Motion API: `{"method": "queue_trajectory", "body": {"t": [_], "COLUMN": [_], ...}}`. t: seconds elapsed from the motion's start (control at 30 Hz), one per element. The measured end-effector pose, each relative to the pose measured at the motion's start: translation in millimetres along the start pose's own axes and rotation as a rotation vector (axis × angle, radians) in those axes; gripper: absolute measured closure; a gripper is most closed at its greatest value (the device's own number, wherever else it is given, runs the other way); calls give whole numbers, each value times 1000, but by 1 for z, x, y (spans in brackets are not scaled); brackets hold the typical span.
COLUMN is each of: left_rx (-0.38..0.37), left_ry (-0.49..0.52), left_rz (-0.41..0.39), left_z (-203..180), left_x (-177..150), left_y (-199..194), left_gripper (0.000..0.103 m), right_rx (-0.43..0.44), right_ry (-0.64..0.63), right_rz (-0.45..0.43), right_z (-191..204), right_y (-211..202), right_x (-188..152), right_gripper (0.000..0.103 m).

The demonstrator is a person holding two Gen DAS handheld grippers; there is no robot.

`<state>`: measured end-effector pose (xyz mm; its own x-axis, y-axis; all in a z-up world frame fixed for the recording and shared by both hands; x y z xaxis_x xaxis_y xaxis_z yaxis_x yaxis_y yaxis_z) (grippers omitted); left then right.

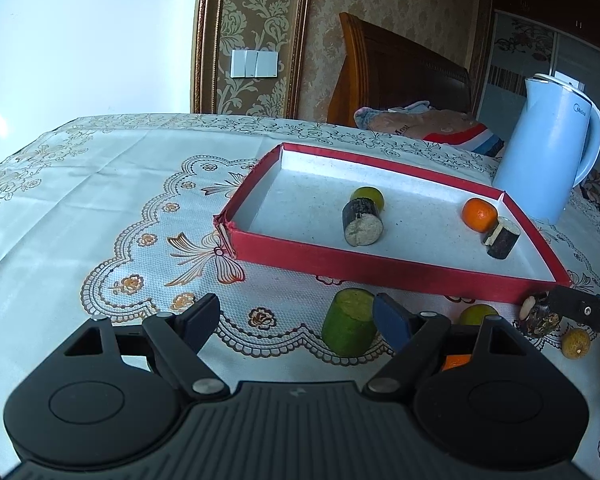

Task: Organize fruits
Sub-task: 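Move the left gripper to the green cucumber chunk while the right gripper approaches a tangerine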

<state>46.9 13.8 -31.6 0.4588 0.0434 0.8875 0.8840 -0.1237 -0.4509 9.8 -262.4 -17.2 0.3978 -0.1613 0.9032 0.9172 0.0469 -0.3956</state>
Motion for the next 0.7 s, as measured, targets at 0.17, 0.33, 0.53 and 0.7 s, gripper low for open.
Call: {"method": "queue_trajectory", "body": {"t": [0.17,0.33,0.53,0.7], "left_rx": [16,25,53,60], "left_ry": [49,72,75,80], "left_rz": [8,13,4,0], "left_z": [-6,-8,-4,-3], "left_x": [-3,-4,-3,-3], "left_y": [3,5,5,6], "left_gripper": [13,10,3,1], "right_rx": [-2,2,3,41], "right_ry": [-5,-10,-14,-37], "right_rz": [6,10,11,25], "right_z": [0,1,2,8], "right_y": [1,1,1,0], "right_x": [-1,-2,-2,-4], "right_gripper": [0,0,0,0]}}
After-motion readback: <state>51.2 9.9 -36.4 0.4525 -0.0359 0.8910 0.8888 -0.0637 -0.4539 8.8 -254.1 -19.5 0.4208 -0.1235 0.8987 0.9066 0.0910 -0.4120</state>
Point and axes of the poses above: each gripper's, at about its wrist camera, not at the fingertips, and y roughly the way its jaws point, z to its left, x to its top, the point moved 4 cm from there along y, roughly the way its jaws point, and after that the axes turned 7 degrees about -z, right-handed, at the moved point
